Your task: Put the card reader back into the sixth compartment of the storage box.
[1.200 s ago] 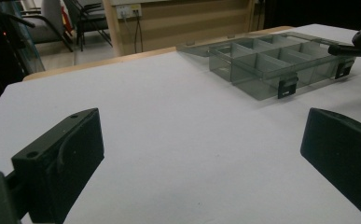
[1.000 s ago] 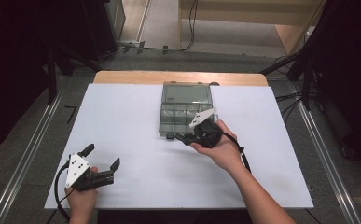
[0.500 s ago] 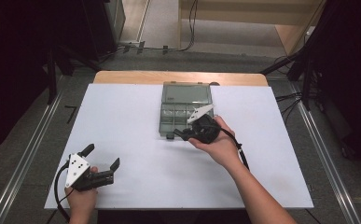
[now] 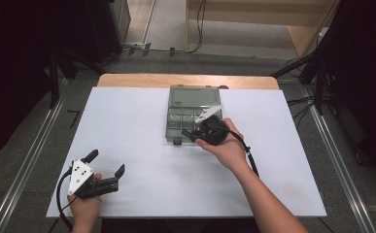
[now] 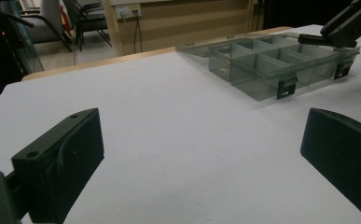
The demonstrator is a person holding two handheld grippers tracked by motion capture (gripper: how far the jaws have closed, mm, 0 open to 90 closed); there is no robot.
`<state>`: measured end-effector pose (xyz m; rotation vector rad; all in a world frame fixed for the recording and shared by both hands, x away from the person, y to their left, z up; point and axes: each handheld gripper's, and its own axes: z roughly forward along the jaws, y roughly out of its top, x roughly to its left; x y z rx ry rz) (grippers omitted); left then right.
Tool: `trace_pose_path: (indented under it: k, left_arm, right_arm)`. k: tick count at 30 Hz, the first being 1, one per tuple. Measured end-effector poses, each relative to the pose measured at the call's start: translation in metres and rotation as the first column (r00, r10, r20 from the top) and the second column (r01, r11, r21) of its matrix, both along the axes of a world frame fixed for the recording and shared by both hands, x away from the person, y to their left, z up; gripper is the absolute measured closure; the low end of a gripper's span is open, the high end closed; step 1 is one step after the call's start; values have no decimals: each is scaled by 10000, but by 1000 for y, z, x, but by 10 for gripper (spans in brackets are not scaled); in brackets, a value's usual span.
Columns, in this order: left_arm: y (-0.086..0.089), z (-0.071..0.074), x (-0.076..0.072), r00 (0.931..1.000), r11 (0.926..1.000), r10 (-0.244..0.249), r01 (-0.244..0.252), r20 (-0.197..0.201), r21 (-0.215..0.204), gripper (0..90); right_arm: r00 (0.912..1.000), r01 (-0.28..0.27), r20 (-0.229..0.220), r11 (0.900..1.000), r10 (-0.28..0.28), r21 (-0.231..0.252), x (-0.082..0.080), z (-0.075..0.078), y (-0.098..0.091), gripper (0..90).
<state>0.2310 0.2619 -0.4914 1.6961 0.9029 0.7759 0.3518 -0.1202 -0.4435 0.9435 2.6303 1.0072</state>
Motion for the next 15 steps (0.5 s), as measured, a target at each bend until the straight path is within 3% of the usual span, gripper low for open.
trace_pose_path:
  k: [15]
  left_arm:
    - [0, 0, 0, 10000, 10000, -13, 13, -3, -2, 0]
  right_arm:
    - [9952, 971, 114, 9949, -975, 285, 9, -4, 0, 709]
